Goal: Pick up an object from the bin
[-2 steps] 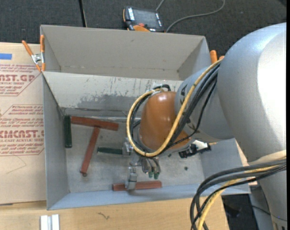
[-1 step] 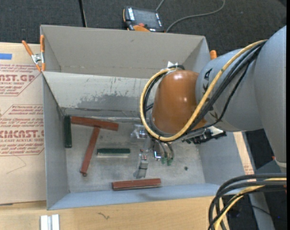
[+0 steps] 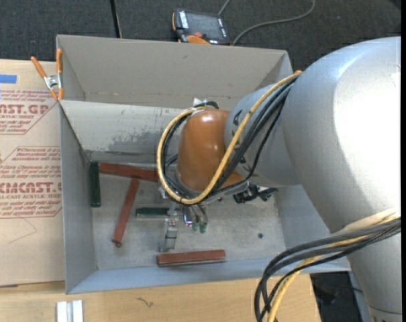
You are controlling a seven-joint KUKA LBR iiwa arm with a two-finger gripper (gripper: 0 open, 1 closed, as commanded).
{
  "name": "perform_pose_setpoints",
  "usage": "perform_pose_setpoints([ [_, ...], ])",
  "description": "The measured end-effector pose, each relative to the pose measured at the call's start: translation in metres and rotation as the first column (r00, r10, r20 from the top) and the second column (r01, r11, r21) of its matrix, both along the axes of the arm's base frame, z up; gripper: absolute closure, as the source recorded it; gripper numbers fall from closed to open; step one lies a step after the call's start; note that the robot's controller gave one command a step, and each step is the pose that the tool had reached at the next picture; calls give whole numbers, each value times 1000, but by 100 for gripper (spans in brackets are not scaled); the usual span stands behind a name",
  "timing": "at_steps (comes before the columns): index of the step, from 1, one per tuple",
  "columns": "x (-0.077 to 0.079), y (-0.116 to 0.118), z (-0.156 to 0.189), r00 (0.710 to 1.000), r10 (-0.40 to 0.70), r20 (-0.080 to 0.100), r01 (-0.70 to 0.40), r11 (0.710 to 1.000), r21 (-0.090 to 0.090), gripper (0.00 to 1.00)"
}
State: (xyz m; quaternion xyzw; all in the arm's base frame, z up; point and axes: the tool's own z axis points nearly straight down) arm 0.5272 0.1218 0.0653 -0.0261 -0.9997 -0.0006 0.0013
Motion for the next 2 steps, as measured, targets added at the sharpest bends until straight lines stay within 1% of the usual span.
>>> perform_pose_setpoints([
  [1, 1, -2, 5, 1000, -3, 2, 3, 1000, 0, 100],
  [2, 5, 8, 135, 1000, 27, 11, -27, 1000, 2, 100],
])
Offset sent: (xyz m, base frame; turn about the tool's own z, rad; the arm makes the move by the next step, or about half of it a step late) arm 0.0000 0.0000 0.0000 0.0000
